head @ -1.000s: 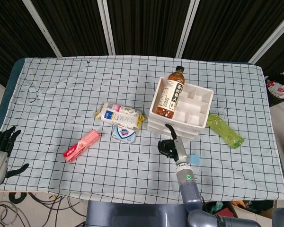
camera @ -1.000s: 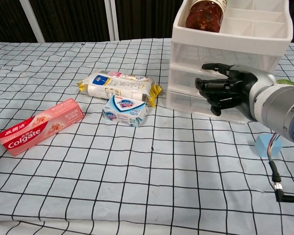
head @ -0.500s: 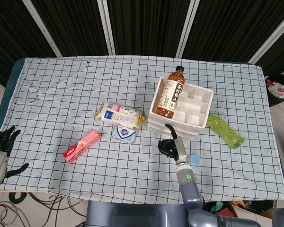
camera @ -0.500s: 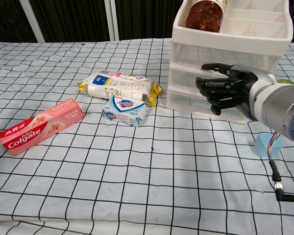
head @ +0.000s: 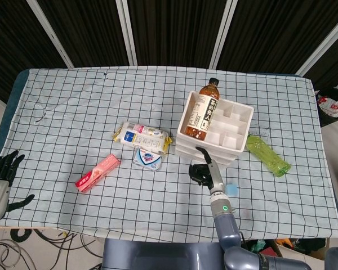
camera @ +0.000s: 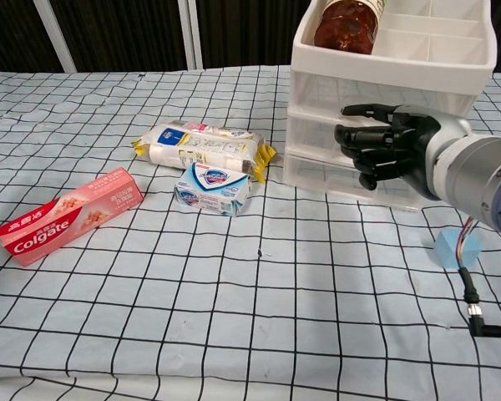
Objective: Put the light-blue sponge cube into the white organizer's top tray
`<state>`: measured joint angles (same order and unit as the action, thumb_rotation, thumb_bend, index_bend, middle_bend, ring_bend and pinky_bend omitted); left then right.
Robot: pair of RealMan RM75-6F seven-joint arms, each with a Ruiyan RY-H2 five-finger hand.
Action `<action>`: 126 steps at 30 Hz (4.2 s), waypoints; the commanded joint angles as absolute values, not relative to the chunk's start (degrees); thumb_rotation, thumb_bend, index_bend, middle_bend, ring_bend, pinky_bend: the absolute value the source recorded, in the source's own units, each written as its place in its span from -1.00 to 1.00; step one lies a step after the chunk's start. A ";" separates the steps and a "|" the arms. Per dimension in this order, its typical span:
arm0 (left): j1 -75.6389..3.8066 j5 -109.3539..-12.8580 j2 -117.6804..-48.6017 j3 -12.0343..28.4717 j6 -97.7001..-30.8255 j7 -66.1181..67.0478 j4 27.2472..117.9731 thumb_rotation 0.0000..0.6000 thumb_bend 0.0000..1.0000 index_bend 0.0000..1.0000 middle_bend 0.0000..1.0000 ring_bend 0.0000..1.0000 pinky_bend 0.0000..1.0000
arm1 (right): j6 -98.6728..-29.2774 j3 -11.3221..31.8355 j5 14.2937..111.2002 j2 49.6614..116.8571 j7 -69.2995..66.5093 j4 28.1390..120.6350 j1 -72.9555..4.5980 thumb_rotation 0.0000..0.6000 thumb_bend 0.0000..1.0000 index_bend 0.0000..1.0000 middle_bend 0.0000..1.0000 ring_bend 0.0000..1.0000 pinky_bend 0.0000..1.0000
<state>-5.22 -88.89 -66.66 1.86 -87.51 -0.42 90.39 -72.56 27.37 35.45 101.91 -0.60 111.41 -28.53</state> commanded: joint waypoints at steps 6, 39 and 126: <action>-5.22 -88.83 -66.55 1.88 -87.49 -0.38 90.53 1.00 -0.91 -1.00 -1.00 -1.00 -1.00 | -72.55 28.14 35.19 102.00 -0.96 111.47 -28.74 1.00 0.01 -0.98 0.62 0.69 0.61; -5.08 -88.64 -66.57 1.81 -87.41 0.08 90.81 1.00 -0.91 -1.00 -1.00 -1.00 -1.00 | -71.58 22.21 37.53 99.76 -1.43 116.68 -26.10 1.00 0.01 -0.70 0.61 0.68 0.61; -4.95 -89.98 -67.21 1.69 -88.47 0.07 90.61 1.00 -0.90 -1.00 -1.00 -1.00 -1.00 | -79.69 9.65 49.94 83.67 18.59 131.04 -23.63 1.00 -0.18 -0.91 0.61 0.68 0.61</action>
